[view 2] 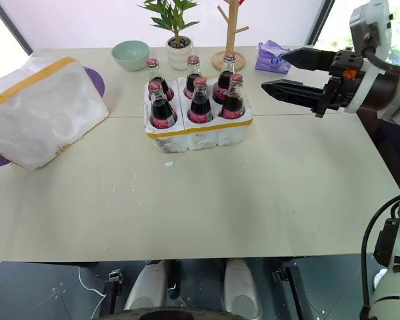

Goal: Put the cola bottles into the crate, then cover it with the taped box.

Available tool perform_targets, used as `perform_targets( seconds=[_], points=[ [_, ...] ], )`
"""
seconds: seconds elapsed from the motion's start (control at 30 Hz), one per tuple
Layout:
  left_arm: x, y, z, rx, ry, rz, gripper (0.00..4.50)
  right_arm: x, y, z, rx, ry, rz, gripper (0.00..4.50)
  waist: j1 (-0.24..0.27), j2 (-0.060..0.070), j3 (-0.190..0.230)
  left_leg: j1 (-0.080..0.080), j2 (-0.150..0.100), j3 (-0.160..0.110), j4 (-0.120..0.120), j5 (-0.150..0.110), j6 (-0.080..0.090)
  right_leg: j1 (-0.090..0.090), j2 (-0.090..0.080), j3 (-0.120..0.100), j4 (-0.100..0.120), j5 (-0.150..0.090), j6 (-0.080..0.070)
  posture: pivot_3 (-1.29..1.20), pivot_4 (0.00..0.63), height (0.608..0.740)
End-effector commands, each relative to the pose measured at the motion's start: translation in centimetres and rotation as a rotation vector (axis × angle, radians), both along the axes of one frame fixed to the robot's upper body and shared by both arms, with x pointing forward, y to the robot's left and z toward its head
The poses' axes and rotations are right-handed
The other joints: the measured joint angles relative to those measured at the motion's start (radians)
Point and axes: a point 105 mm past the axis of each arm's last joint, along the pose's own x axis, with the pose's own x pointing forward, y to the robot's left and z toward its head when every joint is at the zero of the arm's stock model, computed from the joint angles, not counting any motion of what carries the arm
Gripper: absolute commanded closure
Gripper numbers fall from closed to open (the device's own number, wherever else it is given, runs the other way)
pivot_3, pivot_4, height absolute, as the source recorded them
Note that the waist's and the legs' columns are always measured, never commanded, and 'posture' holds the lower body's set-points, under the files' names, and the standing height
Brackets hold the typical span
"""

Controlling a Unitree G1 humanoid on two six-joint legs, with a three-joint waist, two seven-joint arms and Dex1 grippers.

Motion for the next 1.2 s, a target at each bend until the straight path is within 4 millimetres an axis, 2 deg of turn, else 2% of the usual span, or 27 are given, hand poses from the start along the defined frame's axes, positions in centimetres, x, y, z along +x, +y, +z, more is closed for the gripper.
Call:
perform_targets(
  seconds=[0.03, 0.27, 0.7, 0.9, 1.2],
  points=[
    [0.8, 1.1, 0.8, 0.123, -0.002, 0.032, 0.0, 0.0, 0.6, 0.9, 0.003, -0.048, 0.011, 0.07, 0.005, -0.001, 0.0, 0.0, 0.0, 0.0, 0.001, 0.0, 0.0, 0.001, 0.0, 0.0, 0.001, 0.0, 0.0, 0.0, 0.15, 0.74],
    [3.9, 1.5, 0.4, 0.202, -0.009, 0.11, 0.0, 0.4, 0.6, 0.6, 0.028, -0.038, -0.015, 0.07, 0.01, -0.001, 0.0, -0.001, 0.0, 0.0, 0.003, 0.0, 0.0, 0.001, 0.0, 0.0, 0.001, 0.002, 0.004, 0.0, 0.15, 0.74],
    [6.8, 1.4, -2.2, 0.297, 0.029, 0.18, 0.0, 0.4, -1.5, -0.2, 0.06, -0.018, -0.15, 0.07, 0.01, -0.002, 0.001, -0.001, 0.0, 0.0, 0.003, 0.0, 0.001, 0.001, 0.0, 0.0, 0.002, 0.002, 0.005, 0.0, 0.15, 0.74],
    [7.4, 1.2, -3.5, 0.305, 0.055, 0.188, 0.0, 0.0, -1.5, -0.6, 0.06, -0.016, -0.171, 0.07, 0.012, -0.002, 0.001, -0.001, 0.0, 0.0, 0.003, 0.0, 0.001, 0.001, 0.0, 0.0, 0.002, 0.003, 0.005, 0.0, 0.15, 0.74],
    [5.7, 0.4, -4.6, 0.228, 0.222, 0.118, 0.0, 0.5, -1.6, -1.0, 0.084, -0.022, -0.213, 0.07, 0.013, -0.002, 0.001, -0.001, 0.0, 0.0, 0.003, 0.0, 0.001, 0.001, 0.0, 0.0, 0.002, 0.003, 0.005, 0.0, 0.15, 0.74]
  ],
)
